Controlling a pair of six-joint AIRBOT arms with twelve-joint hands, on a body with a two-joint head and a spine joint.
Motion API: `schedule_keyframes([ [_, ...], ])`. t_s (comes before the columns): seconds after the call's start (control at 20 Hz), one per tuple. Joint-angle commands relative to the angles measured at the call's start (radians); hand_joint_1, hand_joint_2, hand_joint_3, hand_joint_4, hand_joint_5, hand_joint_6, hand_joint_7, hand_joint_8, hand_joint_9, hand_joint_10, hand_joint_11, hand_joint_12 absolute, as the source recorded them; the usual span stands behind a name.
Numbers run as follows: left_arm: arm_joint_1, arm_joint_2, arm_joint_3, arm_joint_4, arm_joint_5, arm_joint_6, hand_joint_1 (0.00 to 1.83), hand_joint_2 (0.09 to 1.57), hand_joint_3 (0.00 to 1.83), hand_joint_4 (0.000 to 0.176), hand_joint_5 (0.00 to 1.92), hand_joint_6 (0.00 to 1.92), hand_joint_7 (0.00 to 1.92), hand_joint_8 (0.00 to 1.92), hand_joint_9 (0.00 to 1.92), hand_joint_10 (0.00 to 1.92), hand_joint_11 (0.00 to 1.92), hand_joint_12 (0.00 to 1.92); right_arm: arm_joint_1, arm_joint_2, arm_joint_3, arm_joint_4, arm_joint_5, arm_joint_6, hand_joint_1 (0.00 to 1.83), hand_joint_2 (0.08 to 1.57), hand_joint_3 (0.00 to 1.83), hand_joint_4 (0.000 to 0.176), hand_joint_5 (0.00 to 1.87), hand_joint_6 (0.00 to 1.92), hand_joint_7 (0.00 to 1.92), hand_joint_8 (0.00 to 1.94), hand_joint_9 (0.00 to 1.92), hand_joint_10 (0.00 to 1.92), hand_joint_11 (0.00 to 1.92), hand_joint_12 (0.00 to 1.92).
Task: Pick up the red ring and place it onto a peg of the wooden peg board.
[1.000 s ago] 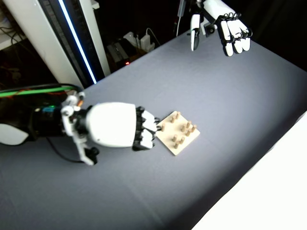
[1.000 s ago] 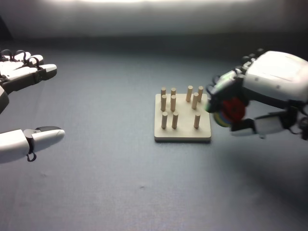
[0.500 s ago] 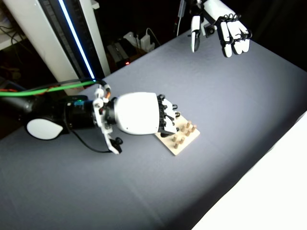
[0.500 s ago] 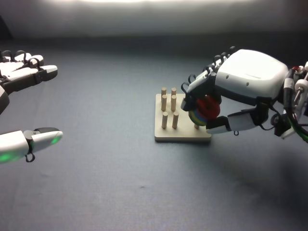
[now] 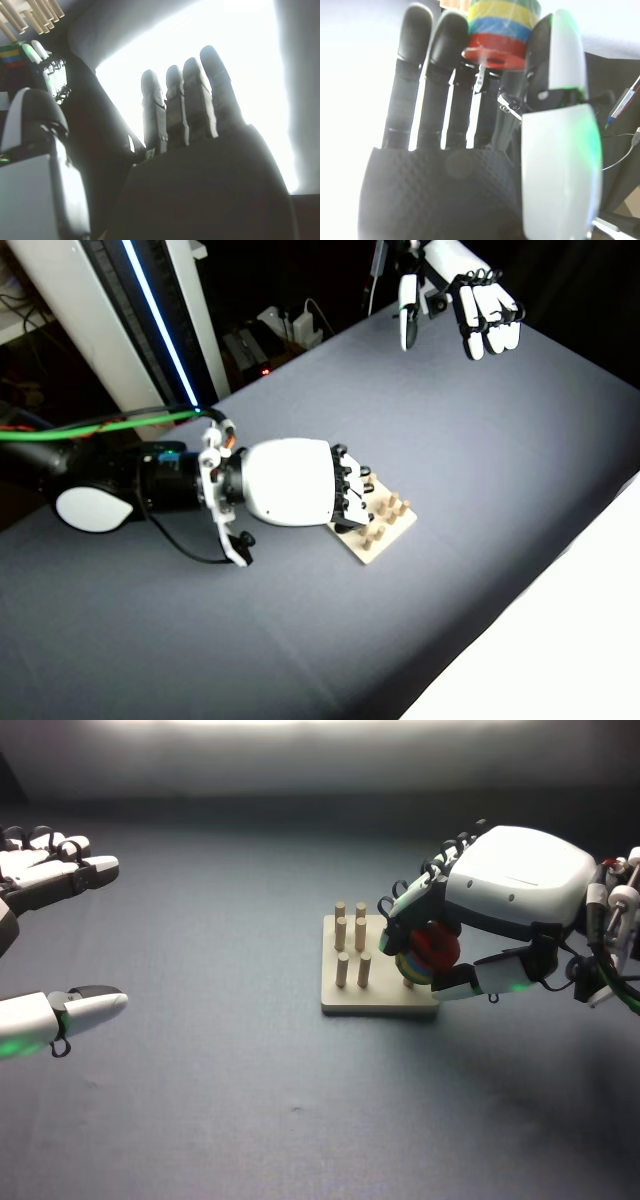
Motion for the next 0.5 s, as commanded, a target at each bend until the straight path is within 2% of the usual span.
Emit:
schedule_keyframes([
  [0.0,-0.008,-0.006,0.006,0.002,-0.126,-0.006,0.77,1.03,0.00,0.000,0.42,0.00,0.26,0.00,0.21,0.00,0.00,0.65,0.007,0.000,0.005,0.007,0.054,0.002,1.39,1.07,0.00,0.000,1.04,0.73,1.10,0.88,0.97,1.15,0.75,1.31],
  [0.2,-0.008,-0.007,0.007,0.003,-0.126,-0.008,0.75,1.02,0.00,0.004,0.43,0.00,0.26,0.00,0.23,0.00,0.00,0.71,0.018,-0.008,0.012,-0.003,0.033,0.002,1.39,1.06,0.00,0.000,1.05,0.78,1.17,0.69,0.99,1.11,0.73,1.28],
  [0.25,-0.008,-0.007,0.007,0.003,-0.126,-0.009,0.75,1.02,0.00,0.004,0.43,0.00,0.26,0.00,0.23,0.00,0.00,0.71,0.019,-0.012,0.014,-0.008,0.026,0.002,1.39,1.06,0.00,0.000,1.07,0.71,1.15,0.76,0.98,1.13,0.73,1.31],
  [0.3,-0.009,-0.008,0.007,0.003,-0.126,-0.010,0.76,1.02,0.00,0.000,0.43,0.00,0.26,0.00,0.22,0.00,0.00,0.70,0.019,-0.012,0.014,-0.009,0.022,0.002,1.29,1.04,0.00,0.000,1.20,0.45,1.15,0.94,1.05,1.04,0.76,1.44],
  [0.35,-0.009,-0.008,0.007,0.003,-0.126,-0.010,0.75,1.02,0.00,0.006,0.42,0.00,0.26,0.00,0.22,0.00,0.00,0.68,0.019,-0.012,0.014,-0.009,0.019,0.002,1.30,1.04,0.00,0.000,1.21,0.40,1.16,0.94,1.05,1.06,0.77,1.46],
  [0.4,-0.009,-0.009,0.007,0.003,-0.126,-0.010,0.76,1.02,0.00,0.001,0.42,0.00,0.25,0.00,0.21,0.00,0.00,0.65,0.019,-0.012,0.014,-0.009,0.017,0.002,1.30,1.03,0.00,0.000,1.21,0.42,1.18,0.88,1.06,1.02,0.78,1.44],
  [0.45,-0.009,-0.009,0.007,0.003,-0.126,-0.011,0.76,1.02,0.00,0.006,0.43,0.00,0.26,0.00,0.22,0.00,0.00,0.64,0.019,-0.013,0.014,-0.010,0.015,0.003,1.29,1.02,0.00,0.000,1.21,0.45,1.21,0.81,1.07,0.94,0.78,1.40],
])
